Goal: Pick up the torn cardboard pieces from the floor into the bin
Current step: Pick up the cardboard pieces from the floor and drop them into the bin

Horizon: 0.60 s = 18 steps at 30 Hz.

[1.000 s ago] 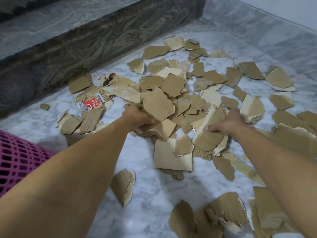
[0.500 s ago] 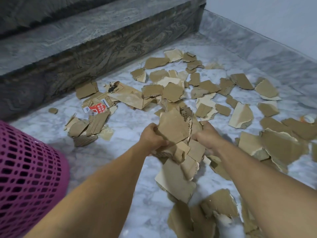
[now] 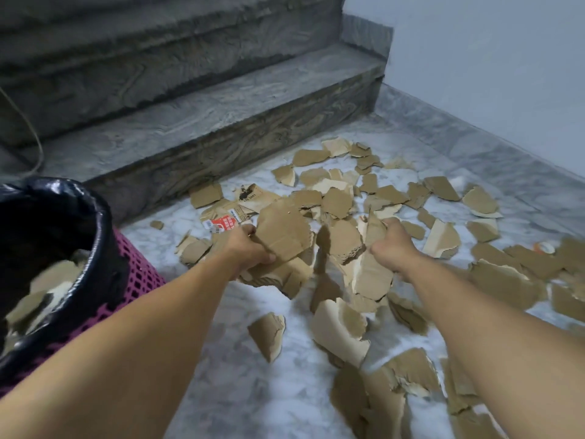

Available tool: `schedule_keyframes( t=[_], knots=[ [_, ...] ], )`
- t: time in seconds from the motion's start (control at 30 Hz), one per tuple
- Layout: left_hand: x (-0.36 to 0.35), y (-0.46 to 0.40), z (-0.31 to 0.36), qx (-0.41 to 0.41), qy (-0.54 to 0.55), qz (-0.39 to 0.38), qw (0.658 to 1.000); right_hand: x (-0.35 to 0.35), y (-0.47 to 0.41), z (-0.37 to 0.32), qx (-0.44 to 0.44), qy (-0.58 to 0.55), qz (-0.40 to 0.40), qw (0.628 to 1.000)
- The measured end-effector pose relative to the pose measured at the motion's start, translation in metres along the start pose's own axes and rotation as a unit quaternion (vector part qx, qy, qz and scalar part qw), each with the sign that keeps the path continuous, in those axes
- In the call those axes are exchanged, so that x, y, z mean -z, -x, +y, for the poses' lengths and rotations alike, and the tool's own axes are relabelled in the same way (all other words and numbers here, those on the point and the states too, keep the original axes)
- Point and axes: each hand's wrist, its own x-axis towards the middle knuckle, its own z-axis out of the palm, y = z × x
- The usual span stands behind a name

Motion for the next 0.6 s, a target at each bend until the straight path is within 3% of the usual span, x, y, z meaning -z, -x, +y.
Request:
schedule_keyframes(
  t=[0.27,0.6],
  knots=[
    [0.108,0.068,0.035,-0.069,-0.036,0.067,0.995,0.026,0.066,-0.092,0.052,0.007,0.044,0.998],
    [0.268,0.19,0.004,-0.052,-0.046,0.183,0.981,-0.02,0.197,-0.23,0.138,-0.052,-0.035,0.988]
  ],
)
